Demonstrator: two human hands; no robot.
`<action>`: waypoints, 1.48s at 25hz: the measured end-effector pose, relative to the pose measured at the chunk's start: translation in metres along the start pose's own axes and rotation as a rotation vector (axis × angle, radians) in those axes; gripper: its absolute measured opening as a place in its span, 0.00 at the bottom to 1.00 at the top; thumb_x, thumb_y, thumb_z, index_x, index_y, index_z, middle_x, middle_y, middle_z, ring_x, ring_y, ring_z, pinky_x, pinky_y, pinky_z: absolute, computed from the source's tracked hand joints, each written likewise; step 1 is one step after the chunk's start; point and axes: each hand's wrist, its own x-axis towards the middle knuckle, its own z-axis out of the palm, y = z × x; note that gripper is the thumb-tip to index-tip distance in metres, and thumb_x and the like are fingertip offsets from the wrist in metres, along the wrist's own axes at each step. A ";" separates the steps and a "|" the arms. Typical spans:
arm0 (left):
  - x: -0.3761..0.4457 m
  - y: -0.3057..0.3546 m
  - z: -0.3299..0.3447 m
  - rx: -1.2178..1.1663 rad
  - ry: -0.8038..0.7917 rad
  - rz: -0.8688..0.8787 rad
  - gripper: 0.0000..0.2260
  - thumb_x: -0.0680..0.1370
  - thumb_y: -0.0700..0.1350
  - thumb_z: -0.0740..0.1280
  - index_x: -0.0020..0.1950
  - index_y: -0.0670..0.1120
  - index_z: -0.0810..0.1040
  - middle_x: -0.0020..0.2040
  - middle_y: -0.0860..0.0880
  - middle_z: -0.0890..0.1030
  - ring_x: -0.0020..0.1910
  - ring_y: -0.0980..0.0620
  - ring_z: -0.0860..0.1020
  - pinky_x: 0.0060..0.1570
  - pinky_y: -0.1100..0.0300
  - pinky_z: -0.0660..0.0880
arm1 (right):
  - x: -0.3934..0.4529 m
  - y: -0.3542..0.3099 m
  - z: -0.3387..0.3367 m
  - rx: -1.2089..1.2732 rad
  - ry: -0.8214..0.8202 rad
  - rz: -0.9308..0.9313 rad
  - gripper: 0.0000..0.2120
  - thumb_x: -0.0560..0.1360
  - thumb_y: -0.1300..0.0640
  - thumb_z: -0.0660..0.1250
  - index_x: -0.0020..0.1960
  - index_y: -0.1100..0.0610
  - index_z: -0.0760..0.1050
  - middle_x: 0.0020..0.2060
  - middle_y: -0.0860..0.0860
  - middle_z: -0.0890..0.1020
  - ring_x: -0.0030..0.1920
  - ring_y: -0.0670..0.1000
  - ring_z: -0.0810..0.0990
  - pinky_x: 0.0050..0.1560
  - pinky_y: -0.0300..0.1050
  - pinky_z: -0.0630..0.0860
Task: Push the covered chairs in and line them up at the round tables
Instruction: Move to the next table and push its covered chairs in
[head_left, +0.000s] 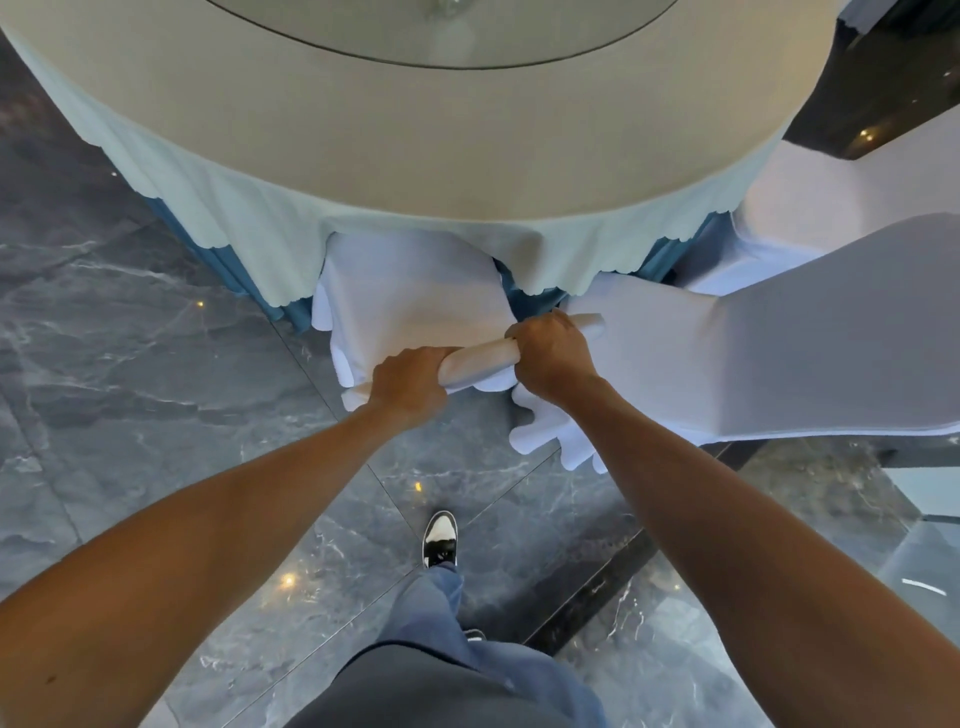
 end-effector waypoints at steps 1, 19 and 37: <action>0.001 0.001 -0.001 -0.022 -0.005 -0.011 0.24 0.73 0.39 0.65 0.65 0.59 0.76 0.47 0.47 0.83 0.46 0.41 0.81 0.39 0.56 0.69 | 0.002 0.001 -0.001 0.006 0.004 0.004 0.14 0.69 0.65 0.65 0.51 0.55 0.81 0.45 0.53 0.83 0.51 0.56 0.78 0.66 0.46 0.66; 0.047 0.251 0.042 0.009 -0.029 0.328 0.27 0.77 0.50 0.65 0.75 0.47 0.64 0.61 0.45 0.77 0.59 0.41 0.76 0.55 0.48 0.75 | -0.114 0.247 -0.033 -0.045 -0.023 0.131 0.35 0.76 0.51 0.66 0.79 0.51 0.54 0.79 0.53 0.56 0.78 0.55 0.52 0.77 0.52 0.51; 0.161 0.637 0.224 -0.192 -0.178 0.251 0.41 0.67 0.74 0.65 0.72 0.52 0.66 0.66 0.51 0.75 0.61 0.48 0.76 0.59 0.50 0.76 | -0.150 0.672 -0.105 -0.288 0.101 0.076 0.36 0.71 0.66 0.70 0.77 0.55 0.62 0.77 0.59 0.59 0.78 0.60 0.53 0.76 0.60 0.48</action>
